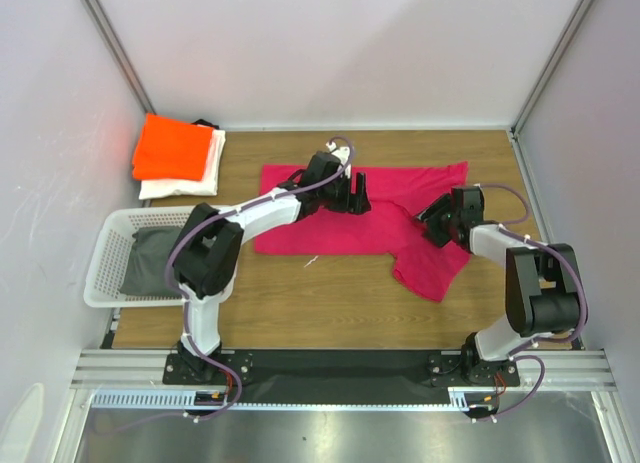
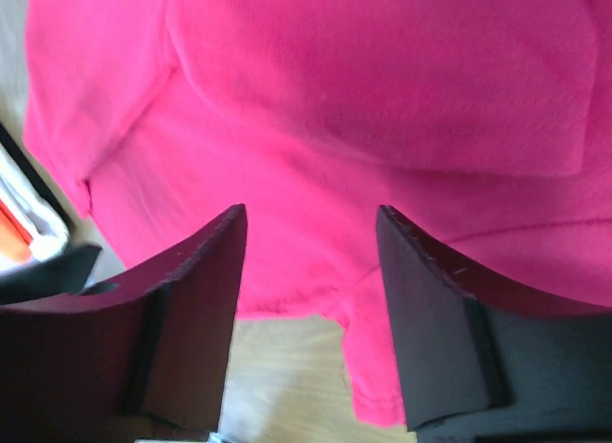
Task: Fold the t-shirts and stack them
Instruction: Fold the tshirt
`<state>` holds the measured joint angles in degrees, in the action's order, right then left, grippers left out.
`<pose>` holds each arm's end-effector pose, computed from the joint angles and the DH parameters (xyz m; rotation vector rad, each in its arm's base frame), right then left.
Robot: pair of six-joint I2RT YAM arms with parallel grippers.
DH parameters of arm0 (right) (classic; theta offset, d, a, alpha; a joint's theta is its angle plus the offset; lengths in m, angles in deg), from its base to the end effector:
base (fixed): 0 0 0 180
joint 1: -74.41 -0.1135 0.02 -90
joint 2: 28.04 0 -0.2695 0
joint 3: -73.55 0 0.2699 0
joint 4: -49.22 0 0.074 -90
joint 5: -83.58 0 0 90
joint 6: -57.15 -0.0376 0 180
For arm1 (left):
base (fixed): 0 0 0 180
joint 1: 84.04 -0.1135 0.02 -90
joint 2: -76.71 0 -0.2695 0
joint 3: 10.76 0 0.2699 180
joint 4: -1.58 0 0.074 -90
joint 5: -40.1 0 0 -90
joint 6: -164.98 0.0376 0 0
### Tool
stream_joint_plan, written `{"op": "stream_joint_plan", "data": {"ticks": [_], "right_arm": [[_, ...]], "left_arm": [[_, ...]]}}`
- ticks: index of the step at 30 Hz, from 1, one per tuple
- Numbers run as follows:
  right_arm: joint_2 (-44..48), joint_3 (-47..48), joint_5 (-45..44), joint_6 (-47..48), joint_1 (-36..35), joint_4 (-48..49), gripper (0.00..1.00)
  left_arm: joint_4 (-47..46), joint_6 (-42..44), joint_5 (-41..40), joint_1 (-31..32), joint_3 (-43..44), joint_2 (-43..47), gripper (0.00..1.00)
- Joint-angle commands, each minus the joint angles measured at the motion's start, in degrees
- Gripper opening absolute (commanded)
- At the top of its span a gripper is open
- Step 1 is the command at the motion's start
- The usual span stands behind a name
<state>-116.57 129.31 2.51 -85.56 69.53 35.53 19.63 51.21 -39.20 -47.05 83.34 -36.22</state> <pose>0.3150 0.0327 0.1563 0.9312 2.2901 0.6444 0.3706 -0.2879 0.2080 0.3743 2.2880 -0.7726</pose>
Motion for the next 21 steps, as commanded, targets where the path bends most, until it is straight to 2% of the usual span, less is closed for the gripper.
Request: {"op": "stream_joint_plan", "data": {"ticks": [1,9,12,16,18,21], "right_arm": [[-1.2,-0.03,-4.7,-3.46,-0.3,7.52,0.59],[-6.47,2.34,-5.86,-1.87,-0.74,8.84,0.48],[-7.45,2.79,-6.38,-1.7,-1.0,8.84,0.41],[-6.83,4.01,-7.17,-0.65,-1.09,8.31,0.22],[-6.3,4.98,-8.57,0.23,-1.09,6.91,0.17],[-6.04,7.09,-8.84,2.25,-1.09,5.07,0.05]], "left_arm": [[-2.31,1.53,-0.33,-0.25,-0.57,4.73,0.79],[-2.58,0.83,0.11,-1.48,-2.59,5.7,0.79],[-2.49,0.92,0.02,-2.01,-2.94,6.22,0.79],[-2.66,1.36,0.2,-2.19,-2.68,6.23,0.79],[-3.63,1.36,0.99,-2.19,-2.68,6.05,0.79],[-5.03,0.92,2.74,-2.19,-2.59,5.35,0.79]]}}
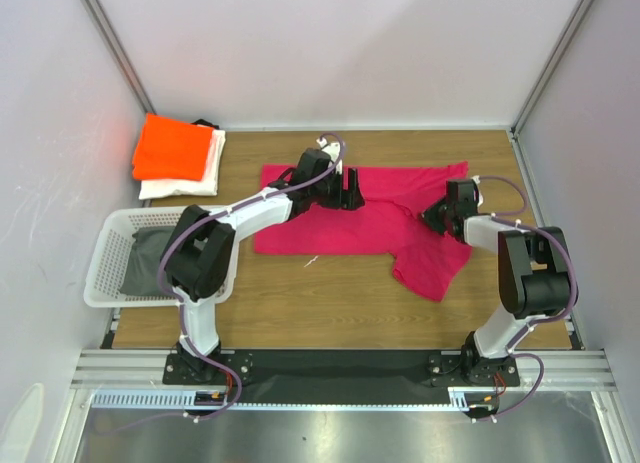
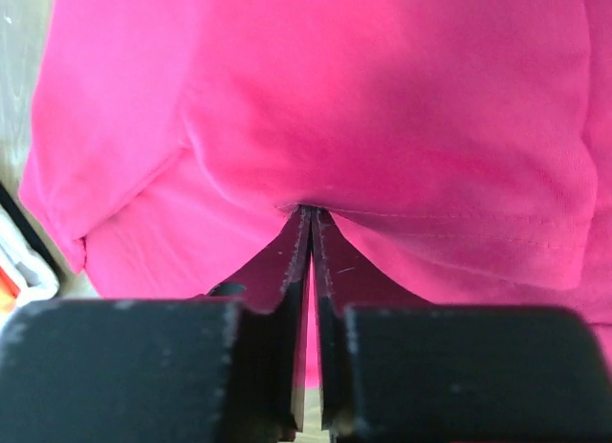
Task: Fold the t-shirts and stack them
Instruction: Fold the tshirt
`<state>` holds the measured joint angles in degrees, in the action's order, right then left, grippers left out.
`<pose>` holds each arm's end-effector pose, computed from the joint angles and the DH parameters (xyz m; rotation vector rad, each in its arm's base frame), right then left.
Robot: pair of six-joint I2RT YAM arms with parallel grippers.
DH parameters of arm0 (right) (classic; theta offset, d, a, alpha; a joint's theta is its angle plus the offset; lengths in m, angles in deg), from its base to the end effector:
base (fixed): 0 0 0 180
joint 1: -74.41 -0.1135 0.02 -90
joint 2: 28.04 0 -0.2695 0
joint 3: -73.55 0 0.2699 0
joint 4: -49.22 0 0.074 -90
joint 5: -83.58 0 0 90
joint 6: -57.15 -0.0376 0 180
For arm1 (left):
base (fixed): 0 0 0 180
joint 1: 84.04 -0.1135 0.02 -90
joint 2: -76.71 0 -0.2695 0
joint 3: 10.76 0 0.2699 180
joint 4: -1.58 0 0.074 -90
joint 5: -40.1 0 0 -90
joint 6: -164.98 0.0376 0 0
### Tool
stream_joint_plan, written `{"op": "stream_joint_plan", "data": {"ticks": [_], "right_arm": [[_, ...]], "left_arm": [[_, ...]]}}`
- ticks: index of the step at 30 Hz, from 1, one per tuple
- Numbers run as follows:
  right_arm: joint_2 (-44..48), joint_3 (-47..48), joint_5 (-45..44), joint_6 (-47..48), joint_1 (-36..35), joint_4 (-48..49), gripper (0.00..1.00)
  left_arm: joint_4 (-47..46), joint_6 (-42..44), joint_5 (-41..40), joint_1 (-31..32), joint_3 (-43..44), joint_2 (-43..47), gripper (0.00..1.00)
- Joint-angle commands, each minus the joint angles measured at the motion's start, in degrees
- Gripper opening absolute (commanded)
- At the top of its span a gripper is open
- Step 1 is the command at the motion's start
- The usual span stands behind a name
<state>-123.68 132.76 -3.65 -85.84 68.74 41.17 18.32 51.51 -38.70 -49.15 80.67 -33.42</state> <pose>0.3414 0.0357 0.1433 0.9469 2.2223 0.5473 0.3721 -0.2684 0.2157 0.3423 2.2618 -0.7700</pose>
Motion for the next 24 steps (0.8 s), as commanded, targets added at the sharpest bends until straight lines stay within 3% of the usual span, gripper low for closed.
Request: {"op": "stream_joint_plan", "data": {"ticks": [1,11,15,18,24], "right_arm": [[0.98,4.86,-2.68,3.24,-0.22,-1.01,0.02],[-1.13,7.51,-3.64,6.76,0.92,-3.21,0.0],[-1.75,8.73,-3.29,8.87,2.68,-3.83,0.0],[-1.58,9.7,2.06,9.84,4.44,-6.45,0.0],[5.45,5.76,6.29,7.2,4.26,-7.87,0.3]], "left_arm": [[-3.64,0.61,3.03,0.08,0.16,2.46,0.79],[-8.72,1.14,5.84,1.31,0.78,0.71,0.79],[-7.16,4.65,2.96,4.47,3.76,-2.45,0.79],[-5.49,6.32,0.06,6.76,6.83,-5.44,0.78],[-4.7,7.99,-5.12,9.75,10.52,-9.14,0.77]]}}
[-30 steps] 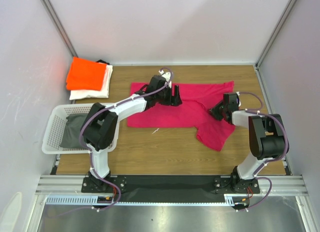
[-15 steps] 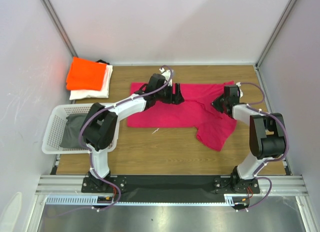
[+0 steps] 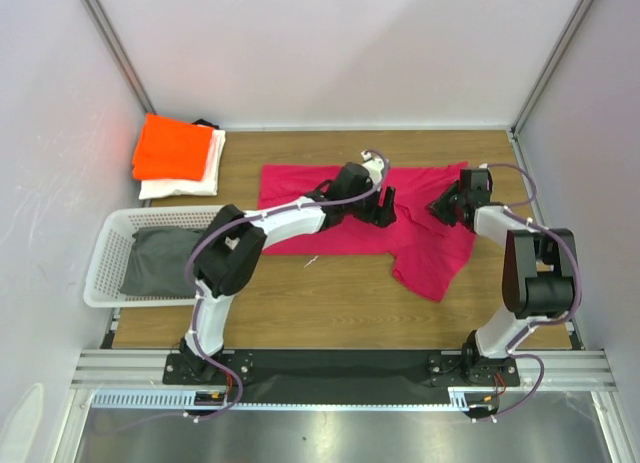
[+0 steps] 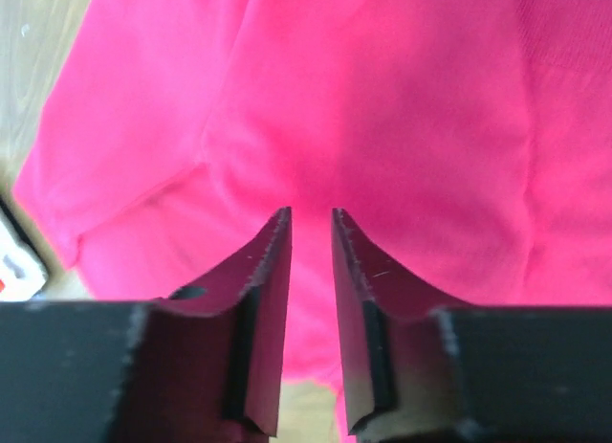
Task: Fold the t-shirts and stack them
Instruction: Fold the tshirt
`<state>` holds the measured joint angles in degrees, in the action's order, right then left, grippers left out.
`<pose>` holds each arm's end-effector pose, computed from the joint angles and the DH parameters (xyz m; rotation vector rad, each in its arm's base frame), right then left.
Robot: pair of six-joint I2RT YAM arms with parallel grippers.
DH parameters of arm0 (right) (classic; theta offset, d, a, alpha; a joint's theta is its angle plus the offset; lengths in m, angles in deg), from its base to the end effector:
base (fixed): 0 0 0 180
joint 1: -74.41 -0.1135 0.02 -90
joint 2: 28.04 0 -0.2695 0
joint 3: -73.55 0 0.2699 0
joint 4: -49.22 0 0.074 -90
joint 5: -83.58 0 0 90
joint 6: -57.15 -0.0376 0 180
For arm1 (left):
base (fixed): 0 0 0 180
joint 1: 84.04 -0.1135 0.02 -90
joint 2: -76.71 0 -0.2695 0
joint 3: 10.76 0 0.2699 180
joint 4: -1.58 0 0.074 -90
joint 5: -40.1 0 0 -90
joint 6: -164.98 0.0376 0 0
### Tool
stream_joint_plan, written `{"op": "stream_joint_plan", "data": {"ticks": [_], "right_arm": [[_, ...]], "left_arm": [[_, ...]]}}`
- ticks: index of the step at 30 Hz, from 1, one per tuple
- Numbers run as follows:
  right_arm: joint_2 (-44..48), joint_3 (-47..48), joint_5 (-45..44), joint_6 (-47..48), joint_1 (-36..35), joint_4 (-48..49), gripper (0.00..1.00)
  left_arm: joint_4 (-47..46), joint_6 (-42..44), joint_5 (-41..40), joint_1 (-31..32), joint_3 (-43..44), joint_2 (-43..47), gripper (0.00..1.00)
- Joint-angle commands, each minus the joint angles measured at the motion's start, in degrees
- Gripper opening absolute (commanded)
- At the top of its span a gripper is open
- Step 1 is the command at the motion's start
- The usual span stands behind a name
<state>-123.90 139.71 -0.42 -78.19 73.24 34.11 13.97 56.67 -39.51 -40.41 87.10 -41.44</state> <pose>0.3608 0.0113 0.1694 0.8565 2.2505 0.5115 0.3527 -0.3456 0.1976 0.6005 2.1645 -0.8059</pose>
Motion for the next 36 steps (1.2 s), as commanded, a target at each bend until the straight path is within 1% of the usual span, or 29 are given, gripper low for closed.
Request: {"op": "stream_joint_plan", "data": {"ticks": [1,5,7,9,14,15,19,23,29,32,33,34,36], "right_arm": [[6.72,-1.98,3.23,-0.8,0.11,-1.16,0.31],[9.89,-2.25,5.6,0.86,3.45,-3.8,0.31],[11.3,-2.26,5.6,3.06,3.72,-5.72,0.31],[12.61,-3.04,5.6,3.94,4.07,-6.7,0.32],[15.96,-6.29,7.36,3.15,6.7,-6.44,0.33],[16.48,-6.56,7.53,3.15,7.58,-6.79,0.33],[18.94,-6.48,7.8,4.21,9.08,-8.54,0.33],[19.74,-7.0,7.89,3.77,9.43,-8.64,0.34],[20.09,-7.53,7.8,3.95,9.87,-8.9,0.34],[20.09,-7.53,8.15,3.77,9.96,-8.73,0.34],[20.09,-7.53,8.06,3.86,10.05,-8.72,0.34],[20.09,-7.53,8.06,3.86,10.05,-8.64,0.34],[20.0,-7.27,8.06,3.77,10.13,-8.81,0.34]], "left_arm": [[-0.26,2.84,-7.11,1.79,4.72,-1.9,0.77],[-0.7,2.49,-10.56,3.2,7.79,-6.99,0.76],[0.0,1.7,-14.15,3.99,10.43,-8.58,0.76],[1.75,0.99,-15.22,4.44,13.4,-10.86,0.76],[4.49,-0.94,-19.44,5.67,18.43,-15.0,0.74],[5.01,-1.38,-19.62,5.76,19.74,-16.05,0.73],[4.84,-2.35,-19.27,5.93,20.54,-17.55,0.73],[4.67,-3.05,-18.04,6.28,21.51,-18.87,0.72],[5.19,-4.9,-16.55,6.99,24.4,-20.36,0.74],[9.14,-5.86,-16.02,7.16,29.67,-22.82,0.75],[10.28,-6.39,-15.76,7.25,32.82,-24.66,0.75],[12.12,-6.65,-15.75,7.34,34.15,-25.46,0.75],[12.58,-7.18,-15.58,7.51,35.57,-26.34,0.75]]}}
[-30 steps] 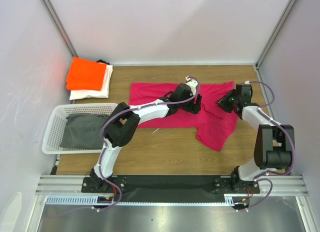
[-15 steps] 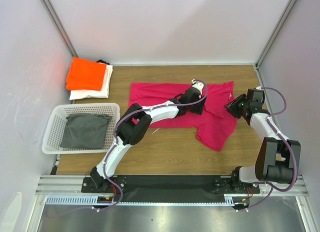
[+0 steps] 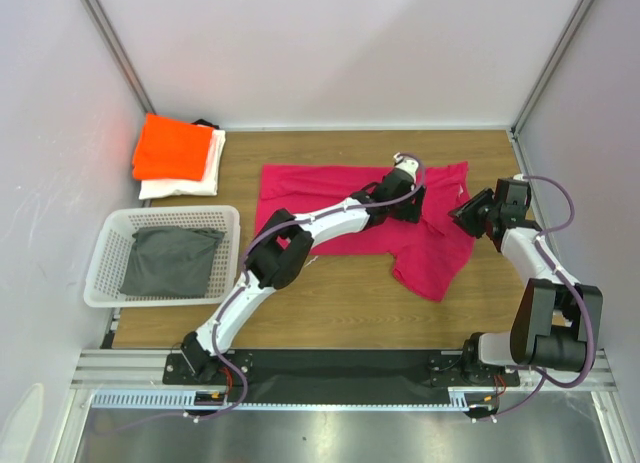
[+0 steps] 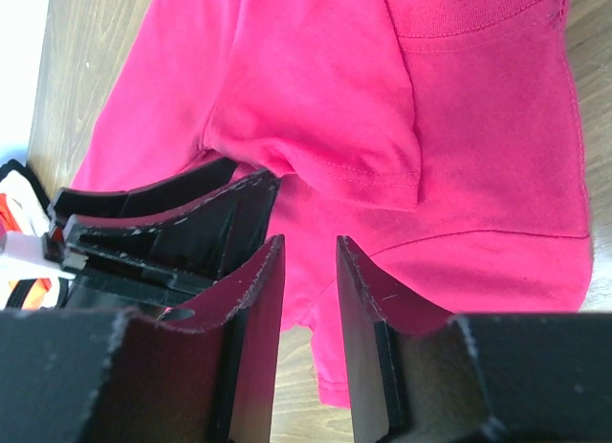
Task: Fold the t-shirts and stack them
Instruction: Fold the tshirt
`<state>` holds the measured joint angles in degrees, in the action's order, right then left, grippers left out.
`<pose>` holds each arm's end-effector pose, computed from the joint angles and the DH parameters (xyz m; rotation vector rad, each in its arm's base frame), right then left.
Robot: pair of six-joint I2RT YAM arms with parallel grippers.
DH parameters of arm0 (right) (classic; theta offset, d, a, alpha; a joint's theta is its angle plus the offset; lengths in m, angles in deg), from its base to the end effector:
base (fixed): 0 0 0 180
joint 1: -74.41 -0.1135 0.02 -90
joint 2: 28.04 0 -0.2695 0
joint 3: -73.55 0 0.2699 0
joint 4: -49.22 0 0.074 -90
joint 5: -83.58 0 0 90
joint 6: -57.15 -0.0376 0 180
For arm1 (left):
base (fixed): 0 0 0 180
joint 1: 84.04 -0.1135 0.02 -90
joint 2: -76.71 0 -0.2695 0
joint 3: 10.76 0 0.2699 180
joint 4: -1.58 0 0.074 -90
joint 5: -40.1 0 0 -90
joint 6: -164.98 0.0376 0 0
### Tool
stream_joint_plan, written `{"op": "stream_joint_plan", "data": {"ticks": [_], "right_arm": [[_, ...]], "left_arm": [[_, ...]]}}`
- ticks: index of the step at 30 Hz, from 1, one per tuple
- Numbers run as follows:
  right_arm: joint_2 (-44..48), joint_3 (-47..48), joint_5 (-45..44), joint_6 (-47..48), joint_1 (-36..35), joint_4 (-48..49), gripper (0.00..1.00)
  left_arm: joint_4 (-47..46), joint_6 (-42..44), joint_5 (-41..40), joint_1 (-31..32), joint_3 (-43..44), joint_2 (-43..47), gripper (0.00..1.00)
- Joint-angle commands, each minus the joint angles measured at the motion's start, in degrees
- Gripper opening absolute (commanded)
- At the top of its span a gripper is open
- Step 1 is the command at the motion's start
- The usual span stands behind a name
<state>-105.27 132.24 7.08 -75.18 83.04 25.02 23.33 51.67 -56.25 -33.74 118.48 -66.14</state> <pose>0.2955 -0.0360 0.2155 0.9038 2.1802 0.5659 0.3788 -0.4497 0.1483 0.4619 2.2009 -0.5958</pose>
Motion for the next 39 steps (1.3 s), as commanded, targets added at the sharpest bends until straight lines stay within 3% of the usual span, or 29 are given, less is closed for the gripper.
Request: {"op": "stream_joint_plan", "data": {"ticks": [1,8,29,34,39], "right_arm": [[1.56,0.21,0.65,1.01,0.34,0.11,0.34],[1.38,-0.05,0.83,0.84,0.52,0.28,0.34],[1.47,-0.32,1.18,1.11,0.87,0.02,0.34],[1.73,-0.58,1.18,1.19,0.87,-0.07,0.34],[1.82,-0.67,1.36,1.37,0.87,-0.07,0.33]], "left_arm": [[2.96,-2.53,1.16,0.94,4.1,-1.82,0.75],[2.96,-3.41,-2.52,1.11,4.1,-1.3,0.73],[3.66,-0.6,-6.48,2.25,7.79,-4.11,0.42],[3.57,-0.15,-7.27,2.61,8.05,-4.11,0.31],[4.8,-0.68,-7.27,2.61,8.84,-3.58,0.08]]}}
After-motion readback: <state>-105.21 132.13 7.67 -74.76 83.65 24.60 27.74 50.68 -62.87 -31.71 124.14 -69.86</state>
